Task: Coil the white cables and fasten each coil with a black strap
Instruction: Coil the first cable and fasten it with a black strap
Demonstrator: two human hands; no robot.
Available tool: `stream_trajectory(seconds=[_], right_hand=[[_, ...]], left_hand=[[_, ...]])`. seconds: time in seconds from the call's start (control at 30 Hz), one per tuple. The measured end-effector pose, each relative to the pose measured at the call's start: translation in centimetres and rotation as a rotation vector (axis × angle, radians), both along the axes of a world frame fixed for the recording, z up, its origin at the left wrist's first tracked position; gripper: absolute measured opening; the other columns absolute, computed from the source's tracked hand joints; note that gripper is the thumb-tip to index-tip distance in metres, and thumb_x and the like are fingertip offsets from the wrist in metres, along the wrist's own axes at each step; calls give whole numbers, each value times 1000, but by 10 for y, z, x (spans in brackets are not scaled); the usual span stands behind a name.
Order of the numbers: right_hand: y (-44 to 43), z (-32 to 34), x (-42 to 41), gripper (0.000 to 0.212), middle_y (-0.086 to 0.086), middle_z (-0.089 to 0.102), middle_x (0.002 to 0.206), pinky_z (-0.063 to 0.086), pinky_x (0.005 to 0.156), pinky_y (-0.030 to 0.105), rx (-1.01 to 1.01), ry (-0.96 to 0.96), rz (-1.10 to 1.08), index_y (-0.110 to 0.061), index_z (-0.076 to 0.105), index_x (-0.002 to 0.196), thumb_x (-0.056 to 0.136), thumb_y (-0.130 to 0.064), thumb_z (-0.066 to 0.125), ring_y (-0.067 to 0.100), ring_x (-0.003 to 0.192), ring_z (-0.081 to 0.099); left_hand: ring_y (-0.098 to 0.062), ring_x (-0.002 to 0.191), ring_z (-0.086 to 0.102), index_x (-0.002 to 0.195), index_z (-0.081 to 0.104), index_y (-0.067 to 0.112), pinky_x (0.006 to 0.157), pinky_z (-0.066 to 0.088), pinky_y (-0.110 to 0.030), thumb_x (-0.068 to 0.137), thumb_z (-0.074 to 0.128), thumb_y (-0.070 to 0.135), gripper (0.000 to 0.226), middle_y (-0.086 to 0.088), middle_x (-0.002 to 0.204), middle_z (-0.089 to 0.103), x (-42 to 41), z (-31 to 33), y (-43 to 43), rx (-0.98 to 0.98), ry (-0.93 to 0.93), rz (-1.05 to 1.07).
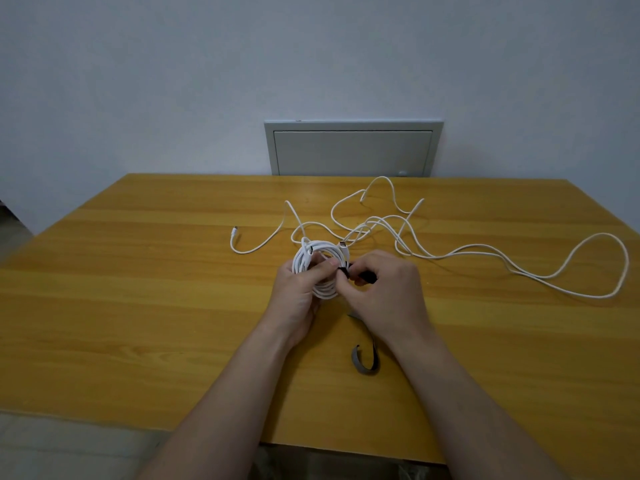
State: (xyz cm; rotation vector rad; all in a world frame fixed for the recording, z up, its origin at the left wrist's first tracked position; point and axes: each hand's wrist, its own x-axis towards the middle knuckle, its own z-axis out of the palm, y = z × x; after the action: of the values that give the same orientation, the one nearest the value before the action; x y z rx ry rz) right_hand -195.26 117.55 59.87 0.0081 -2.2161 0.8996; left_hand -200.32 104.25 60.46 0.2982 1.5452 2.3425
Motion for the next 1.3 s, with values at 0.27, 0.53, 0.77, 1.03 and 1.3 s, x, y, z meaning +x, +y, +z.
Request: stream_trajectory(seconds=[0.27, 0.53, 0.77, 1.03, 1.3], right_hand=[[-2, -5, -2, 8, -5, 73, 77, 54, 66, 25, -127, 87, 5, -13, 78, 80, 78, -14, 86, 7, 71, 66], [1, 0, 0, 9, -8, 76, 74, 59, 69, 32, -476, -58, 90, -17, 81, 80, 77, -16, 89, 10, 72, 72], [-1, -5, 0, 8, -5, 75, 78, 57, 66, 33, -117, 101, 84, -12, 78, 79, 78, -12, 86, 8, 73, 70], [4, -7, -1, 5, -2, 77, 85, 60, 71, 35, -95, 118, 142, -9, 77, 82, 81, -10, 82, 10, 81, 73], [4, 0, -2, 6, -1, 79, 85, 61, 78, 30, -582, -85, 231, -11, 79, 85, 83, -7, 82, 15, 84, 76]], left_hand=[[-23, 81, 71, 97, 72, 8, 71, 60, -34, 97, 61, 4, 12, -13, 90, 74, -2, -3, 3, 43, -63, 71], [-22, 87, 71, 119, 70, 0, 76, 59, -34, 96, 61, 18, 30, -13, 106, 74, -3, 1, -3, 77, -150, -21], [-21, 84, 72, 100, 72, 5, 76, 58, -34, 88, 70, 11, 14, -10, 90, 75, 1, -2, 1, 73, -73, 29], [-26, 90, 71, 97, 75, 8, 83, 57, -40, 73, 82, 9, 25, -13, 93, 74, 1, -2, -3, 23, 34, 48], [-23, 82, 69, 91, 75, 9, 71, 57, -33, 79, 81, 17, 15, -10, 89, 72, -2, 3, -7, 71, -70, -11]])
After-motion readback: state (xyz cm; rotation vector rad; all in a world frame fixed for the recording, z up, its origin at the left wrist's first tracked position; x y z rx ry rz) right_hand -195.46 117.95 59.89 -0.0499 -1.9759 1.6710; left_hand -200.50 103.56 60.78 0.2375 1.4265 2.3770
